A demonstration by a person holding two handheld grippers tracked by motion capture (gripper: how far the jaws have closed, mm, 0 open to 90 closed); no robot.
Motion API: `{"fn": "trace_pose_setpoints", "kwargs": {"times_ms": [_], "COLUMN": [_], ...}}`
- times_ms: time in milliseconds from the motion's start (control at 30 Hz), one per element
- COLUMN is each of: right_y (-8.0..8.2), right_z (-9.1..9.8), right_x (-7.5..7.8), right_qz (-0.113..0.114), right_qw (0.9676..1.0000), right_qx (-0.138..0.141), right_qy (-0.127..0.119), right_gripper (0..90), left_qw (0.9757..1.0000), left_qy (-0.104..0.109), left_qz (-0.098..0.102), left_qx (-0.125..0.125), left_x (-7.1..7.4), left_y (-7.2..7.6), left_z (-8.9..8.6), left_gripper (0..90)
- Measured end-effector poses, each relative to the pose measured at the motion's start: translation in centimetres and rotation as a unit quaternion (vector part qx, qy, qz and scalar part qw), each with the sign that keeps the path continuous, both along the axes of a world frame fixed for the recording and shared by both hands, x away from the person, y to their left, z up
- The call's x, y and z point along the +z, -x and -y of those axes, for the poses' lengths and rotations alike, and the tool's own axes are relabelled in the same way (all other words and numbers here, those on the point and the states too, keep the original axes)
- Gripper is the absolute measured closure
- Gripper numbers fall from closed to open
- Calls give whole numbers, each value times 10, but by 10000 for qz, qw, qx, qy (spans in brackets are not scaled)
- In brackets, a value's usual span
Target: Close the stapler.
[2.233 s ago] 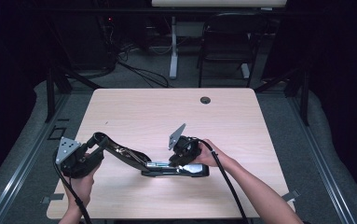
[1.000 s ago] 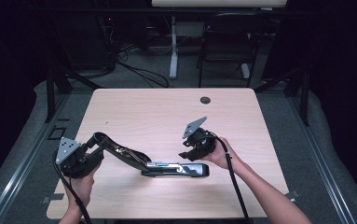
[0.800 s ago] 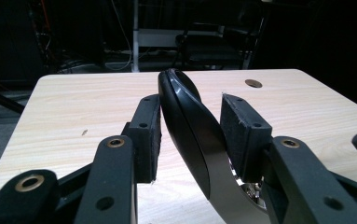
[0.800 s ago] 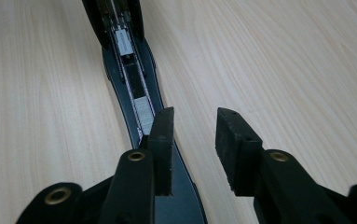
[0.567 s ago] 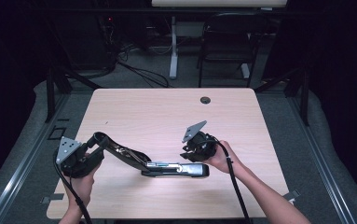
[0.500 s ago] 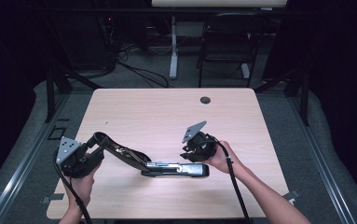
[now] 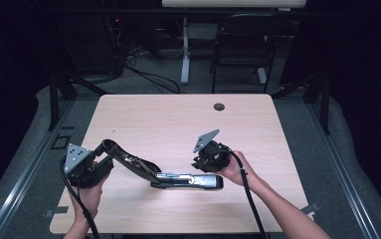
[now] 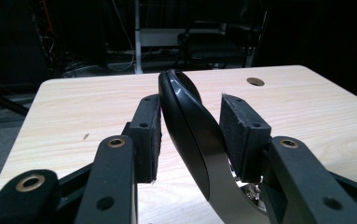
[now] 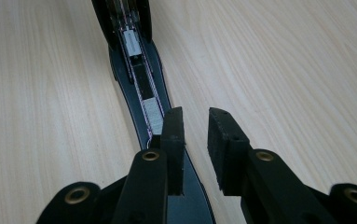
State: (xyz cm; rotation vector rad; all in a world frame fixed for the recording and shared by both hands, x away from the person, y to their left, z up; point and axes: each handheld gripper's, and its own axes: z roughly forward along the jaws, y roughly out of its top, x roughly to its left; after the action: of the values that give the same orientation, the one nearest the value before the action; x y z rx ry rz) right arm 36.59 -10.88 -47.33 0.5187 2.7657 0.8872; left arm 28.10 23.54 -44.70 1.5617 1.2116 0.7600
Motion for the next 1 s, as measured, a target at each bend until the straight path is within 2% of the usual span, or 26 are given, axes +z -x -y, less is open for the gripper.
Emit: {"fn": "trace_pose_setpoints", "kwargs": {"times_ms": [167, 367, 400, 533, 667, 767, 833, 900, 1000], "right_y": [0, -3, -4, -7, -11, -12, -10, -10, -12], "right_z": [-2, -1, -1, -2, -3, -3, -4, -5, -3], "right_x": [-3, -20, -30, -47, -57, -63, -65, -64, -65], "right_qz": [-12, -226, -388, -581, -736, -745, -725, -630, -786], "right_qw": [10000, 9995, 9985, 9958, 9933, 9916, 9927, 9924, 9928], "right_qx": [-9, -60, -87, -137, -165, -130, -168, -128, -167], "right_qy": [13, 198, 373, 698, 873, 1053, 952, 1046, 894], "right_gripper": [781, 829, 846, 861, 871, 882, 887, 900, 900], "left_qw": [9999, 9998, 9996, 9995, 9992, 9991, 9990, 9990, 9990], "left_qy": [-76, -172, -230, -258, -283, -303, -296, -283, -268], "left_qz": [59, 121, 158, 202, 261, 277, 295, 300, 321], "left_qx": [43, 74, 60, -22, -76, -111, -131, -143, -170], "left_x": [4, 7, 8, 10, 11, 12, 12, 12, 12], "left_y": [-1, -2, -1, -2, -2, -3, -3, -3, -3], "left_z": [9, 19, 23, 29, 34, 36, 36, 36, 37], "left_gripper": [609, 619, 619, 624, 627, 629, 631, 632, 632]}}
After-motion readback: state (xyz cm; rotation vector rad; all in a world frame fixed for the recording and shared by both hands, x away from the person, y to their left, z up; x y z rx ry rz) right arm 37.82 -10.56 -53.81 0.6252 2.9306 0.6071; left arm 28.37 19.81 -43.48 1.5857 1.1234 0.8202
